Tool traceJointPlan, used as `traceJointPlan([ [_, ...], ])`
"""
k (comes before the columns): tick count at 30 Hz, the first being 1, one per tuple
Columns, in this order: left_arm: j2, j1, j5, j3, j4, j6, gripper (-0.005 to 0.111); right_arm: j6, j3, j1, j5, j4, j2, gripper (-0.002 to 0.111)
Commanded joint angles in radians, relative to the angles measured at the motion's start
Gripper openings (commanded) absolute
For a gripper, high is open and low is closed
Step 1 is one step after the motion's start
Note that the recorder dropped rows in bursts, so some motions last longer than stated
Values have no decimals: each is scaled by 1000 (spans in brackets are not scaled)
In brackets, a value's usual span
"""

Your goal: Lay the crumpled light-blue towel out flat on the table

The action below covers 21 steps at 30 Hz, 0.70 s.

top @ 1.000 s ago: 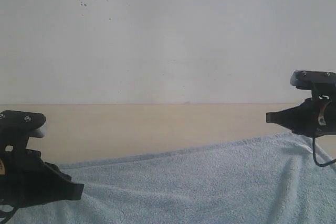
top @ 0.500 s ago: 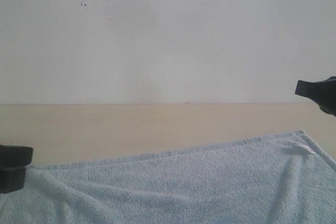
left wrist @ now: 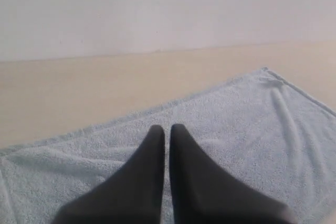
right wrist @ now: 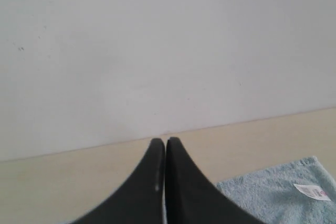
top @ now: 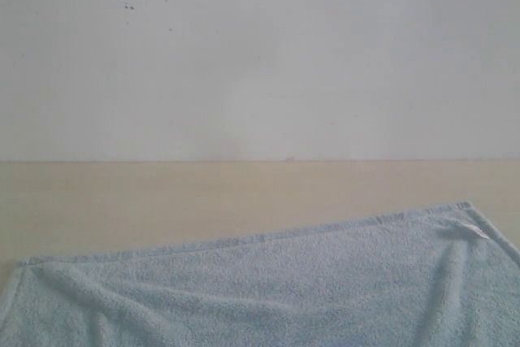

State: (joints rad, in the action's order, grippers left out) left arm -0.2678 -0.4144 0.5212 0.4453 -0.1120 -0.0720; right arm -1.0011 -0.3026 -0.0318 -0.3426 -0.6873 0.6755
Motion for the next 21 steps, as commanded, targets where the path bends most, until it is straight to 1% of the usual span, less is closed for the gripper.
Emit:
traceJointPlan([
  [1,99,-5,50,-5,-12,-2,4,-35,63,0,-8,0,-141,0],
  [8,174,-5,56,-5,-12,-2,4,-77,96,0,-10,-2,-254,0],
  [15,179,-5,66,-5,-12,-2,4,-134,96,0,-5,-2,-262,0],
  [21,179,-5,66,-5,-12,-2,4,-134,96,0,-5,-2,-262,0],
])
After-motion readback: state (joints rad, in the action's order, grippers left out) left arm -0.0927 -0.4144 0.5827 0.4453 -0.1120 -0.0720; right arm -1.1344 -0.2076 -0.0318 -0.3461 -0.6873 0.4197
